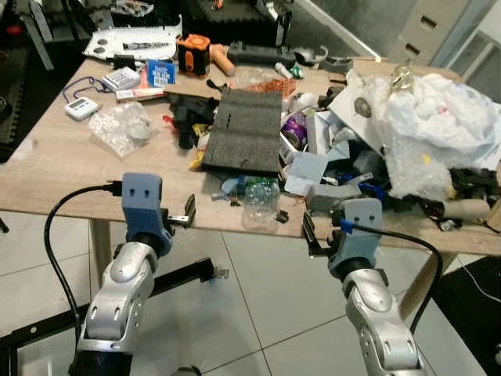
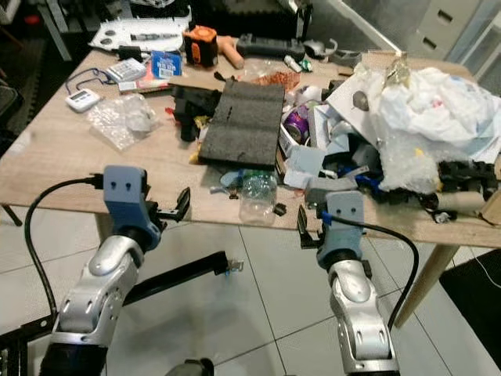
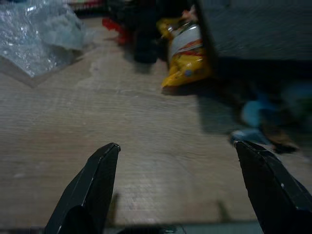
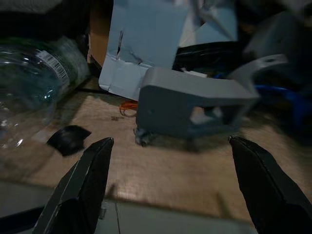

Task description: Picking trash to rubbish bin

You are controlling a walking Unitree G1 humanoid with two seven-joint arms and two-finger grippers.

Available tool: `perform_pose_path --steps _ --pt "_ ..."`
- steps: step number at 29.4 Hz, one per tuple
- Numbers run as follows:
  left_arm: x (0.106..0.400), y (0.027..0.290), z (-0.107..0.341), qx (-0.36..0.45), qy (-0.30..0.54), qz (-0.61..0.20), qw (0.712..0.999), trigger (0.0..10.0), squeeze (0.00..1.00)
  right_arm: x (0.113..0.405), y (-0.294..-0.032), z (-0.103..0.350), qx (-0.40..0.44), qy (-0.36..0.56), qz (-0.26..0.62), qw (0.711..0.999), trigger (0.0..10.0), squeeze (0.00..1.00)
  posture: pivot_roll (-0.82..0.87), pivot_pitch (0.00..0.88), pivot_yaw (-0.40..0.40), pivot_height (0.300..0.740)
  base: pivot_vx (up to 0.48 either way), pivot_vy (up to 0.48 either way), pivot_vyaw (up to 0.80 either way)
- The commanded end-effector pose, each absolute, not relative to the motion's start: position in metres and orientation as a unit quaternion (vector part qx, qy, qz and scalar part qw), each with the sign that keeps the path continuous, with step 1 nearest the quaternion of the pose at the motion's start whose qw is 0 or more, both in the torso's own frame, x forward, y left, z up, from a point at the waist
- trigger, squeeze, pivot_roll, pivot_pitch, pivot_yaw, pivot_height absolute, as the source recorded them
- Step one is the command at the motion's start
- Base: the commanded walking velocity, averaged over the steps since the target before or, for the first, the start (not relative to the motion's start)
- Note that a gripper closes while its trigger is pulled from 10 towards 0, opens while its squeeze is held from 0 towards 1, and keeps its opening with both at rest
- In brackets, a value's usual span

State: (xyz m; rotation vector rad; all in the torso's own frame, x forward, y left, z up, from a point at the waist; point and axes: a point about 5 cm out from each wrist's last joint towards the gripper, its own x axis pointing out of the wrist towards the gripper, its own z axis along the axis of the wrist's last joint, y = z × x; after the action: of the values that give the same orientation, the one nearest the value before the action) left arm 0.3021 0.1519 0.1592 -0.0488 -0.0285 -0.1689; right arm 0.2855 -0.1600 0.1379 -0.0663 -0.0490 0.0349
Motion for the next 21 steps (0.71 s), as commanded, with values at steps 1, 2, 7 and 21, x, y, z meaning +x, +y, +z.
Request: perform_pose_path --steps 1,2,7,21 --pt "0.2992 0.1508 0.1554 -0.025 -0.007 -0.090 0.996 10.0 0.00 0.2825 -0.1648 0.1328 -0.033 -0.012 0.008 0.999 10.0 0.00 0.00 0.189 -0.044 0.740 0.000 0.000 0.00" --pt "0.2992 0.1507 0.1553 -0.024 -0.006 -0.090 0.996 10.0 0.00 0.2825 -0.1648 0.1328 -0.033 -0.012 0.007 0.999 10.0 0.00 0.00 0.189 -0.044 0.740 0.000 0.000 0.00" --pt "0.2994 0.1491 0.1544 -0.019 -0.005 -0.093 0.995 10.0 0.00 0.2828 -0.1651 0.1328 -0.033 -0.012 0.007 0.999 10.0 0.00 0.00 0.193 -0.042 0.740 0.000 0.000 0.00" --pt "0.2994 0.1482 0.1517 0.011 0.003 -0.091 0.996 10.0 0.00 0.2831 -0.1705 0.1335 -0.036 -0.012 -0.001 0.999 10.0 0.00 0.00 0.196 -0.037 0.740 0.000 0.000 0.00"
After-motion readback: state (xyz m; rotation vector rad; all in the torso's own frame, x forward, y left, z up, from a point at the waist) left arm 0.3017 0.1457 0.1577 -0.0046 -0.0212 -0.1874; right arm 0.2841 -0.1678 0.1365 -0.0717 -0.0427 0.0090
